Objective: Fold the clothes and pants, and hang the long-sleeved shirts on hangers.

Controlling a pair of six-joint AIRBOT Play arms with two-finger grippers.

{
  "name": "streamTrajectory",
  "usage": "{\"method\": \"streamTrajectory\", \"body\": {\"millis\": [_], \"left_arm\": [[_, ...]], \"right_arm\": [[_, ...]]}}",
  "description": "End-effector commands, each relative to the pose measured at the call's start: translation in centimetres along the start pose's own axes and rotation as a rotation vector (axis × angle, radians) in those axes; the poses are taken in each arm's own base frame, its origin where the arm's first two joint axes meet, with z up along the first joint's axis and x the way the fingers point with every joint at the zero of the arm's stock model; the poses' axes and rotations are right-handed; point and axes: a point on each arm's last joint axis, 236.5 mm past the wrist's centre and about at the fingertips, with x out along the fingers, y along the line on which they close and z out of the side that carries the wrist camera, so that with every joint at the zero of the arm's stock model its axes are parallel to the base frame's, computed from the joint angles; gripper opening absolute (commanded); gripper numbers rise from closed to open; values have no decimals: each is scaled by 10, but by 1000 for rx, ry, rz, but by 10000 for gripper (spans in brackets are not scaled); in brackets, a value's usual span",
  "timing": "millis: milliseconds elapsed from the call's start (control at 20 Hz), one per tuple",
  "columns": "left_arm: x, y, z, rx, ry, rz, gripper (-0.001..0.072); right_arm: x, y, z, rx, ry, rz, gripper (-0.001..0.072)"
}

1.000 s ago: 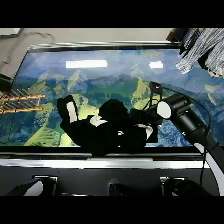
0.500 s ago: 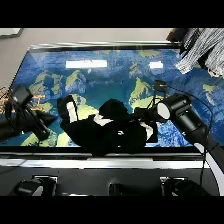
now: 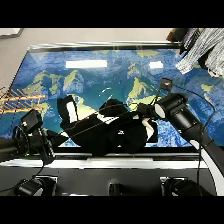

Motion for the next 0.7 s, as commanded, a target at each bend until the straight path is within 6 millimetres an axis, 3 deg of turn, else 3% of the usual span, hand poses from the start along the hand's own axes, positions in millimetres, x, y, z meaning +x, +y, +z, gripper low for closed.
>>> {"method": "streamTrajectory", "body": {"millis": [0,350,650], "left_arm": [[0,-12,-3,5,11,-43,28],[-4,-23,-15,14,58,-80,28],[5,-13,-11,42,52,-68,28]], "right_arm": [[7,-1,5,49,-16,-16,60],[12,-4,10,97,-40,-38,60],[6,10,4,27,-12,32,60]]}}
